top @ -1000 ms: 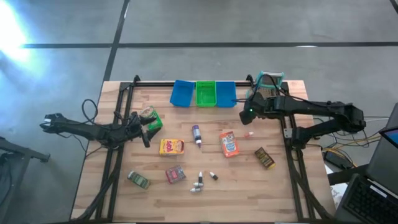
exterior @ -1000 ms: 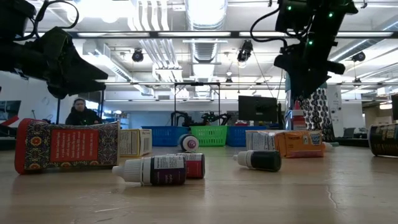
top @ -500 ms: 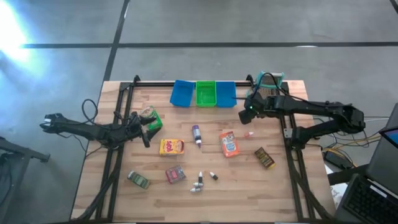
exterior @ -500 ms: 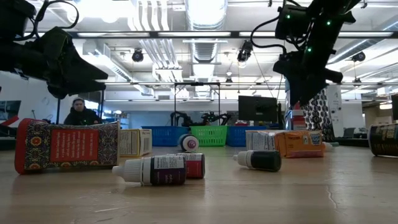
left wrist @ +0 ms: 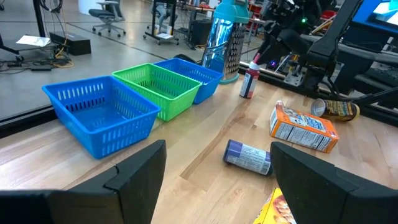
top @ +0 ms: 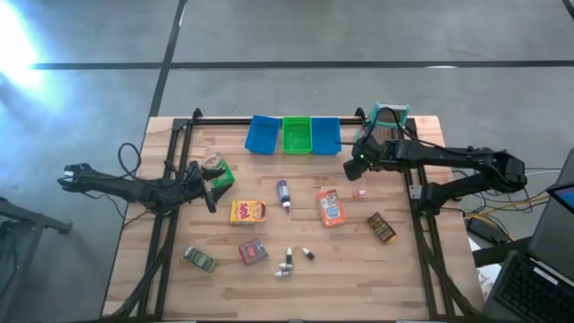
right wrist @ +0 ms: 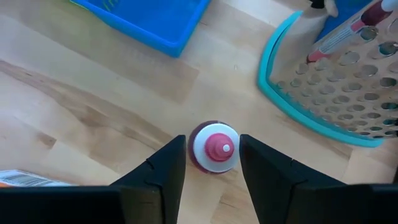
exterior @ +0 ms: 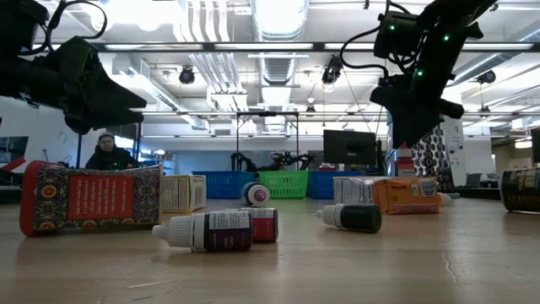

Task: Pick & Place Kitchen Items
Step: Put the large pink food coloring bottle into the right blue bin

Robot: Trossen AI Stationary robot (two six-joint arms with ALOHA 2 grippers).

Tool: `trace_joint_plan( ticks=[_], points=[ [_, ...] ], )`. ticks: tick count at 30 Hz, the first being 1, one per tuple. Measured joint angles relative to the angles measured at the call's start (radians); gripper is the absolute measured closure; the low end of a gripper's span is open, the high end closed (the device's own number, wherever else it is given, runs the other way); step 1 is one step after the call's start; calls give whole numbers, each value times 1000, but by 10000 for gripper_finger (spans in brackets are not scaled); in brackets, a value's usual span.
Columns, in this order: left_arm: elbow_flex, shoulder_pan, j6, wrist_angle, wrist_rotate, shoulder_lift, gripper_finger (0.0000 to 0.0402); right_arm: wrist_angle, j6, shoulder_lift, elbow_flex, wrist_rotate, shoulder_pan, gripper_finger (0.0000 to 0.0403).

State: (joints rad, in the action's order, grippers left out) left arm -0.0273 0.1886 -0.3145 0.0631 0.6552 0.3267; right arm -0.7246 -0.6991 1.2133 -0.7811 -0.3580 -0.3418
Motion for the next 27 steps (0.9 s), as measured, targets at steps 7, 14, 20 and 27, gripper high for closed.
trace_joint_plan(
  ticks=[7, 14, 20, 27],
  points=[
    [0, 0, 0, 0, 0, 0, 108, 2, 0, 0, 0, 1, -22, 239],
    [0, 0, 0, 0, 0, 0, 108, 6, 0, 0, 10, 24, -22, 222],
    [0, 0, 0, 0, 0, 0, 108, 20, 1, 0, 30, 26, -22, 226],
    [0, 0, 0, 0, 0, 0, 108, 96, 12, 0, 73, 26, -22, 253]
  ],
)
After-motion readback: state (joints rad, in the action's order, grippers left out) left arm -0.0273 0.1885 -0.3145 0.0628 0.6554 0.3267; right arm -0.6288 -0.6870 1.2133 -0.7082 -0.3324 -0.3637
